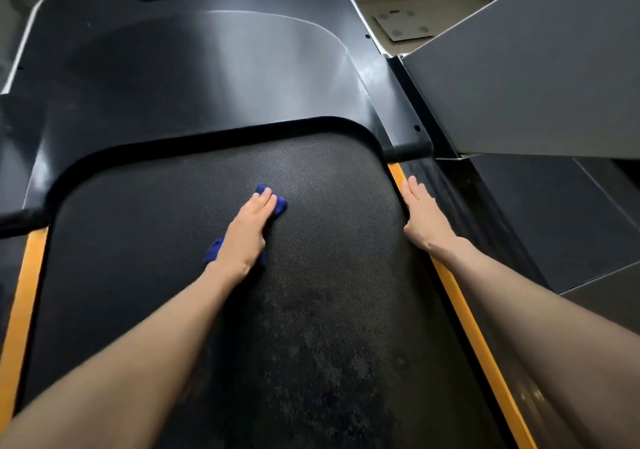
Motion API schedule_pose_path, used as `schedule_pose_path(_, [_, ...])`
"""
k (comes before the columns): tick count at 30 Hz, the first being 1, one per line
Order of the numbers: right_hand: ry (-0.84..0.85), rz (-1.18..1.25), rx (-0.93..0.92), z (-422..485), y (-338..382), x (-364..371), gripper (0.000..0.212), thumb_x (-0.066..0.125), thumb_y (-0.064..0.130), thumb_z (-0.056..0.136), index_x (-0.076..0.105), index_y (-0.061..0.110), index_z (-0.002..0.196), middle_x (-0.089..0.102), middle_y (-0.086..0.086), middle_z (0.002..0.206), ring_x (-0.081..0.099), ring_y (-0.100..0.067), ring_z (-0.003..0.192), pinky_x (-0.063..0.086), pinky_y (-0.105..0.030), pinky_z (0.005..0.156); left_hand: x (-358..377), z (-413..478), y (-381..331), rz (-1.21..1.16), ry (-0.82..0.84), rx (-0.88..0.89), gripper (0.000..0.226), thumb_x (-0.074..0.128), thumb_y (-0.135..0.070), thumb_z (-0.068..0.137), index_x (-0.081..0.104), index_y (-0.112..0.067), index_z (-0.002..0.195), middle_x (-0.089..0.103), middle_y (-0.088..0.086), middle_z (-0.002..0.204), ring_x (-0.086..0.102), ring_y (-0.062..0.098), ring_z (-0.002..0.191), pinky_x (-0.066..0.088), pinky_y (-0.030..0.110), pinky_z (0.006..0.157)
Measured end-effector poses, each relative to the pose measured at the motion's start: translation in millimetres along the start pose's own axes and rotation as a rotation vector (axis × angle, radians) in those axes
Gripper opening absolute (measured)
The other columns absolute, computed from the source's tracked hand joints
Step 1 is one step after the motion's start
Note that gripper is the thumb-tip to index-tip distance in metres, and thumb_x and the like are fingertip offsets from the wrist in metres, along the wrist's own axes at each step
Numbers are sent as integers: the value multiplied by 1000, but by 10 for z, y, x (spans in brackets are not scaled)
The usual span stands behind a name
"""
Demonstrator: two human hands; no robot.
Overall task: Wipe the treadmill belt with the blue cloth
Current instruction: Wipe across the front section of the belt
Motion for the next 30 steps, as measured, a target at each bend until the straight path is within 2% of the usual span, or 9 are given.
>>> schedule_pose_path(3, [-16, 8, 8, 2, -3, 25, 80, 47, -12, 83, 6, 6, 150, -1, -9, 158, -1, -25, 145, 5, -41, 116, 190, -137, -320, -119, -61, -108, 54, 37, 8, 75, 54, 4, 126, 51, 21, 133, 42, 38, 128, 20, 24, 112])
schedule_pose_path(7, [-96, 17, 17, 8, 20, 73, 79, 48, -13, 80, 12, 5, 149, 4, -11, 158, 3, -27, 145, 6, -43, 115, 695, -571, -1080, -130, 200, 330, 57, 33, -1, 72, 54, 6, 124, 51, 20, 133, 44, 34, 126, 20, 27, 111])
schedule_pose_path(10, [-101, 15, 13, 4, 24, 92, 79, 47, -13, 80, 12, 4, 149, 4, -11, 158, 3, -27, 145, 6, -43, 115, 626, -462, -942, -29, 297, 529, 50, 32, -8, 83, 51, 6, 127, 48, 20, 136, 41, 32, 130, 19, 34, 112])
schedule_pose_path(12, [-83, 16, 22, 3, 13, 82, 79, 46, -13, 82, 10, 6, 149, 2, -10, 158, 0, -26, 145, 4, -42, 116, 398, -335, -582, 28, 219, 402, 50, 32, -5, 82, 51, 6, 127, 48, 22, 135, 42, 35, 128, 18, 32, 113])
schedule_pose_path(15, [-66, 6, 28, 7, 11, 89, 79, 46, -13, 81, 10, 5, 149, 2, -10, 158, 1, -26, 145, 5, -43, 115, -47, -316, 2, 78, -13, -5, 68, 42, 17, 65, 47, 2, 132, 41, 19, 142, 36, 37, 133, 17, 29, 113])
schedule_pose_path(17, [-62, -17, 28, 15, 20, 78, 79, 47, -13, 80, 12, 4, 148, 3, -12, 158, 4, -28, 144, 9, -46, 114, -176, -370, 23, 45, -57, -192, 69, 41, 21, 72, 40, 0, 138, 31, 14, 149, 25, 32, 139, 12, 26, 113])
schedule_pose_path(22, [-202, -63, 112, -3, 210, 89, 69, 48, -7, 81, 23, 3, 144, 14, -12, 156, 13, -30, 142, 13, -49, 114, 51, -371, -465, -135, 49, -255, 51, 37, -18, 88, 38, 9, 131, 27, 23, 147, 18, 39, 139, 10, 40, 115])
schedule_pose_path(26, [-385, 222, -63, -158, 881, 221, 60, 46, -7, 78, 39, 0, 137, 36, -16, 146, 31, -31, 136, 20, -40, 114, -163, -414, -319, -379, 73, -380, 50, 33, -42, 98, 42, -12, 138, 39, 4, 145, 31, 20, 137, 23, 32, 114])
schedule_pose_path(30, [-176, 335, -244, -434, 1902, 642, 46, 46, 7, 90, 43, 2, 136, 39, -16, 144, 34, -31, 134, 22, -35, 110, -623, -650, -28, -361, -156, -555, 37, 31, -19, 100, 56, -12, 127, 54, 3, 132, 46, 16, 124, 27, 18, 98])
Point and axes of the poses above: each hand's wrist, its own z-axis towards the middle knuckle, its own x-axis out of the palm, y = z × x, the point moved 3 cm from there along z, towards the middle knuckle
